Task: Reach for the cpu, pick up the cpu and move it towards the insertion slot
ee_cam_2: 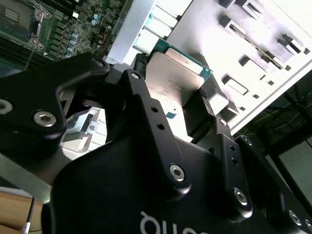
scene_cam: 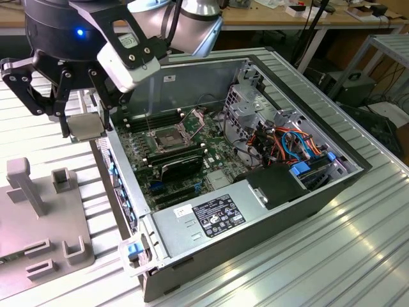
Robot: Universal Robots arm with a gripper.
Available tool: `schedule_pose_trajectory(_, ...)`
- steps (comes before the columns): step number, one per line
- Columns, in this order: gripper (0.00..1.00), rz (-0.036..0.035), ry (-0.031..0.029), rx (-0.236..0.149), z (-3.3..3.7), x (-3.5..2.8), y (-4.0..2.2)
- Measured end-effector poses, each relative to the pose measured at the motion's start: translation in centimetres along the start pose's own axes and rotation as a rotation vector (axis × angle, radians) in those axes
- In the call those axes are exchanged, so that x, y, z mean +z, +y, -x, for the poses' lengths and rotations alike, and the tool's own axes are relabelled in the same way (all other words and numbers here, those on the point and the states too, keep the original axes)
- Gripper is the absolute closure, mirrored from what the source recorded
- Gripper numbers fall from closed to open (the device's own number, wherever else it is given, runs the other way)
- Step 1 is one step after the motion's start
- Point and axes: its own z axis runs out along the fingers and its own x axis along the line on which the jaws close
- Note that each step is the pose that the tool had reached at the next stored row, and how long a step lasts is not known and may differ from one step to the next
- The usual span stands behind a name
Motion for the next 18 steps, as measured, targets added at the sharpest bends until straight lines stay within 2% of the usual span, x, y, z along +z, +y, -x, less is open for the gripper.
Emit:
schedule_pose_trajectory(6,0.45,0.0,0.0,0.0,0.8,-0.04,-0.02)
schedule_pose_trajectory(9,0.45,-0.0001,0.0,0.0,1.45,-0.07,-0.03)
schedule_pose_trajectory(10,0.45,-0.0005,0.0,0.0,2.36,-0.11,-0.01)
schedule_pose_trajectory(11,0.45,-0.0006,0.0001,0.0,2.55,-0.12,0.01)
schedule_pose_trajectory(18,0.45,-0.0006,0.0,0.0,3.3,-0.13,0.19)
